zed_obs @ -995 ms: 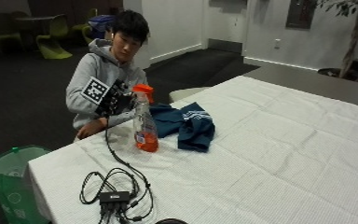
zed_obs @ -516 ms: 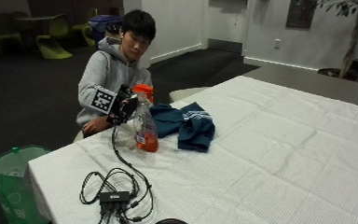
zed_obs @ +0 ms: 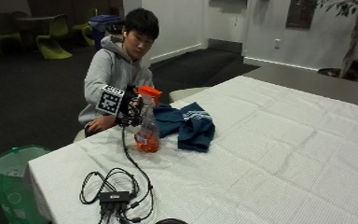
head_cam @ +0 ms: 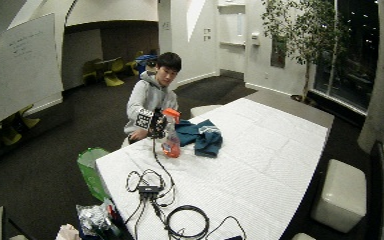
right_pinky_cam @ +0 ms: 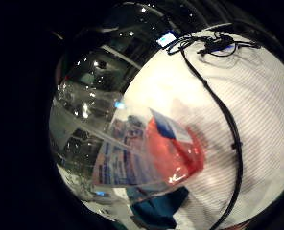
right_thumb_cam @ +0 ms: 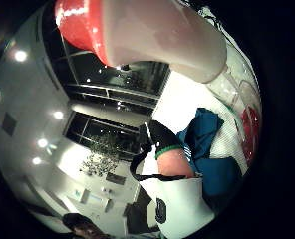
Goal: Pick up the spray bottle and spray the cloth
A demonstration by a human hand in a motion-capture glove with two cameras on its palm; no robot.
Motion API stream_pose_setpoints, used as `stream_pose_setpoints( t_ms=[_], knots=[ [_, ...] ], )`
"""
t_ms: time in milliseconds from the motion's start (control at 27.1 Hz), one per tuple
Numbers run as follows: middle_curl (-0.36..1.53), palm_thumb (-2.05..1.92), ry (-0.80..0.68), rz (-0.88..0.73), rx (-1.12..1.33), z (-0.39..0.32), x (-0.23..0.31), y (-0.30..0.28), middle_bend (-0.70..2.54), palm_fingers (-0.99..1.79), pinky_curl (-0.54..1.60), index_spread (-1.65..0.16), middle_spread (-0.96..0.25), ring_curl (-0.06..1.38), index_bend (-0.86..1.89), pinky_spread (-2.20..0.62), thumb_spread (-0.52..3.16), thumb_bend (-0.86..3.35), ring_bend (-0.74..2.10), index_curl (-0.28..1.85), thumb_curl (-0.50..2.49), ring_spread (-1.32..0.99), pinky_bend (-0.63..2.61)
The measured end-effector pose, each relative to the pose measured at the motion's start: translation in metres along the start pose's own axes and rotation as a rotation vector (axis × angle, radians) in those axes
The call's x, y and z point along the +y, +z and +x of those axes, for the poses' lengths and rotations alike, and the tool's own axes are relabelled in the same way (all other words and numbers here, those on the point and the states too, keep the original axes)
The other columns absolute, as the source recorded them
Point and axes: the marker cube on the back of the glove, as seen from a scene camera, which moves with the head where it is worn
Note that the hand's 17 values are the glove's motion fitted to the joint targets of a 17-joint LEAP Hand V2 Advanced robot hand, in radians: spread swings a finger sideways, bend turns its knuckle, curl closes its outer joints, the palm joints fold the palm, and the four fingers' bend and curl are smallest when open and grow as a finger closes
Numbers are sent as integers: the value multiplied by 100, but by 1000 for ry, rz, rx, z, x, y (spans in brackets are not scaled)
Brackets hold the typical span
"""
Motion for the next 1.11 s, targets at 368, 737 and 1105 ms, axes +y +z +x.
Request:
stream_pose_setpoints(
  t_ms=[368, 737, 1105],
  knots=[
    [38, 69, 68, 52, 2, 5, -24, -5, 44, 88, 33, -20, 0, 33, 7, 6, 98, 0, 68, 18, 37, -2, 50],
    [42, 83, 47, -58, -172, 13, -13, -13, 48, 92, 35, -22, -4, 37, 12, 0, 99, 1, 64, 23, 40, -7, 35],
    [40, 97, 109, -164, -211, -6, -34, -2, 41, 102, 34, -22, -4, 36, 15, 0, 89, 3, 58, 25, 47, -8, 32]
  ],
)
